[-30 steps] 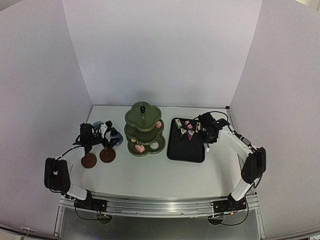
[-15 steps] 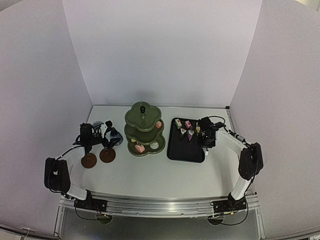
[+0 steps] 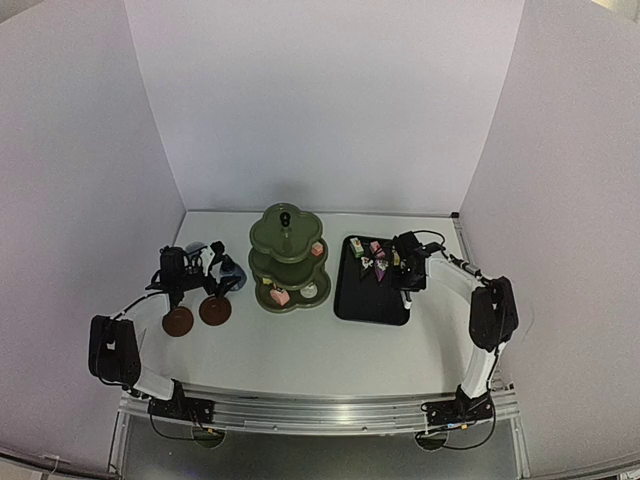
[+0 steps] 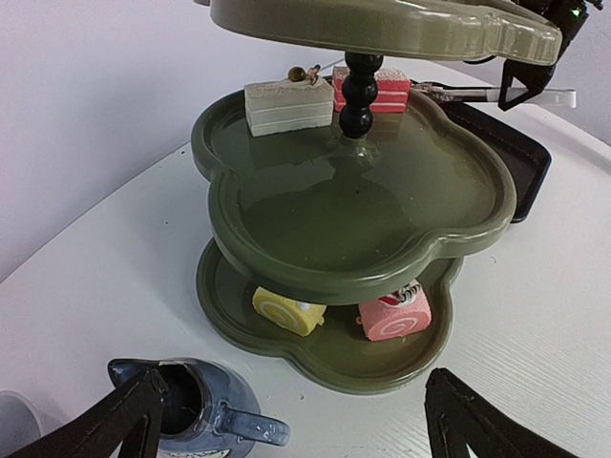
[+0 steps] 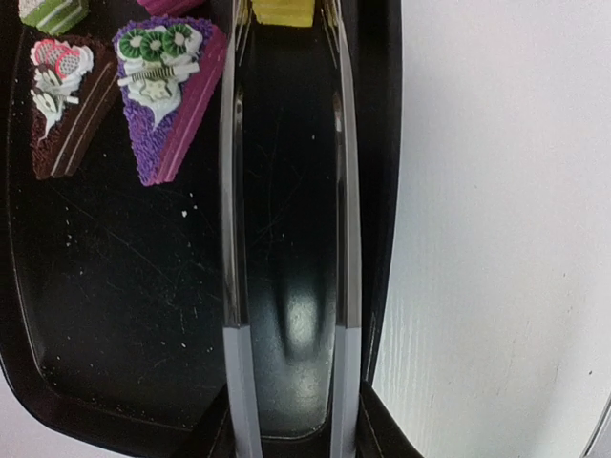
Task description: Serve the afternoon tea
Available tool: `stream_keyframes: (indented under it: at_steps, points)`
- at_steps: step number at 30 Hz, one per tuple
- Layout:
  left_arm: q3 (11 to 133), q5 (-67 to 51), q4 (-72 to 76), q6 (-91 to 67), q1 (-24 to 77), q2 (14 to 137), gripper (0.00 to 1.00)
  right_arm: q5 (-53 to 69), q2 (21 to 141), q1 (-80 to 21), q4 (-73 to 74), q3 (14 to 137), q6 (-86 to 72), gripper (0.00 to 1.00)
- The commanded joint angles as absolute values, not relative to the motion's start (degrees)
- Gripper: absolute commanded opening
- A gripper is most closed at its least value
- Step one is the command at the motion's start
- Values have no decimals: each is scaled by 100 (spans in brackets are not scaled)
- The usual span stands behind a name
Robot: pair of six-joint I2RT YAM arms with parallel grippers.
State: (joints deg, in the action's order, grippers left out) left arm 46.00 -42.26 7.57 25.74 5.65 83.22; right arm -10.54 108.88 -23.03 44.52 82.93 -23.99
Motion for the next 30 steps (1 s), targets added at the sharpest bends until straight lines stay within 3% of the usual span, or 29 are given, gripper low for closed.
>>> stream_keyframes:
  at_steps: [1, 4, 8, 16, 30]
  points:
    - [4585, -4219, 887, 2643, 583, 8114, 95, -1160, 11051, -2242, 4257, 8670, -2340, 24]
    - [4570, -4205, 889, 2633, 588, 8093, 95, -1264, 10980, -2232, 4263, 8683, -2341, 8]
    - [4537, -4201, 937, 2585, 585, 8073, 95, -1422, 10682, -2235, 4277, 8591, -2351, 1]
    - [4512, -4223, 969, 2606, 589, 8052, 95, -1617, 9566, -2368, 4747, 8691, -2165, 0]
    - [4349, -4378, 994, 2647, 588, 7917, 95, -1300, 8605, -4365, 6662, 9239, -2117, 0]
